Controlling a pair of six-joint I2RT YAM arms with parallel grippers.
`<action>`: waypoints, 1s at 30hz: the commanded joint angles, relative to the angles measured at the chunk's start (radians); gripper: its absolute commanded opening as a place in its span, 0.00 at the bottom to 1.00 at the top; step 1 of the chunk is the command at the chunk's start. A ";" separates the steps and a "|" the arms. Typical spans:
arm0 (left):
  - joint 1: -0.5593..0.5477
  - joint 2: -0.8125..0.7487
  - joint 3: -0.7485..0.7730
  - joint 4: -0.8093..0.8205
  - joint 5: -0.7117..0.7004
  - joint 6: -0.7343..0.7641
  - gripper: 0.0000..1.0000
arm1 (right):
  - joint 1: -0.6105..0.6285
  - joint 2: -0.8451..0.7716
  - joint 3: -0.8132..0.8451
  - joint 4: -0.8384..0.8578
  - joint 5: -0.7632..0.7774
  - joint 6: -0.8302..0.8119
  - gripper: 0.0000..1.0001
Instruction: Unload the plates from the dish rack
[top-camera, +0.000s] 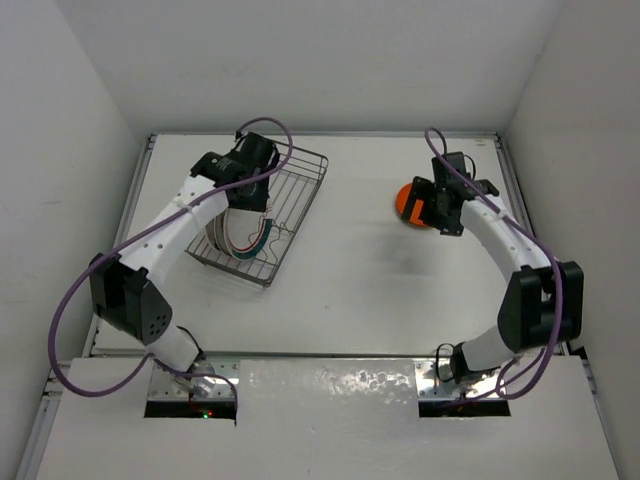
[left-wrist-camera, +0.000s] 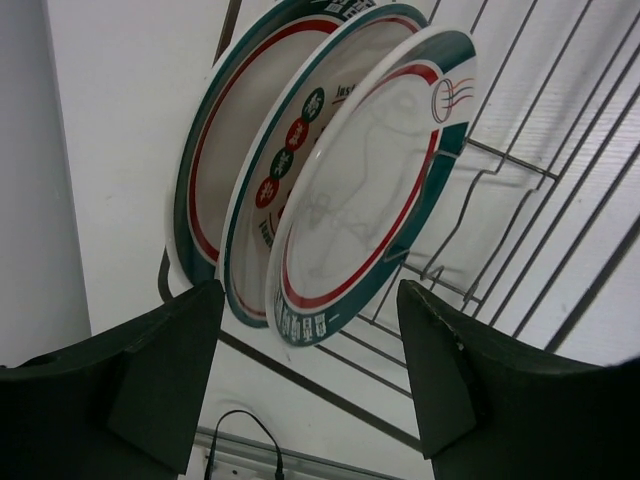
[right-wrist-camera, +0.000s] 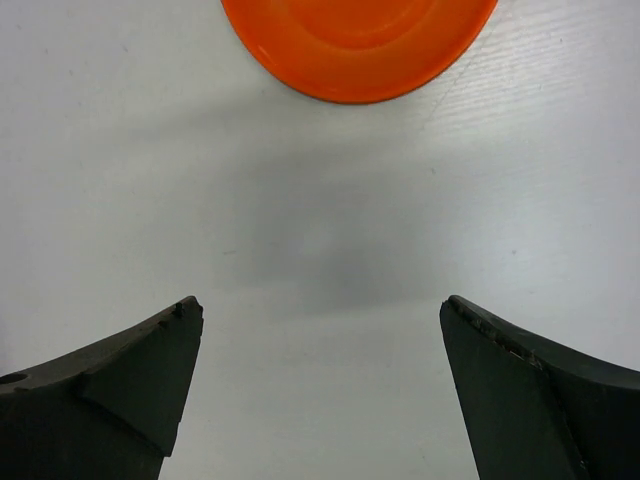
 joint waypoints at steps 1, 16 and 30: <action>0.031 0.029 0.006 0.071 -0.009 0.024 0.67 | 0.003 -0.056 -0.077 0.005 0.000 -0.021 0.99; 0.086 0.115 -0.043 0.154 0.056 0.032 0.33 | 0.004 -0.094 -0.078 -0.031 0.019 -0.053 0.99; 0.071 0.086 0.207 0.027 -0.092 0.104 0.00 | 0.006 -0.094 0.004 -0.057 -0.073 0.014 0.99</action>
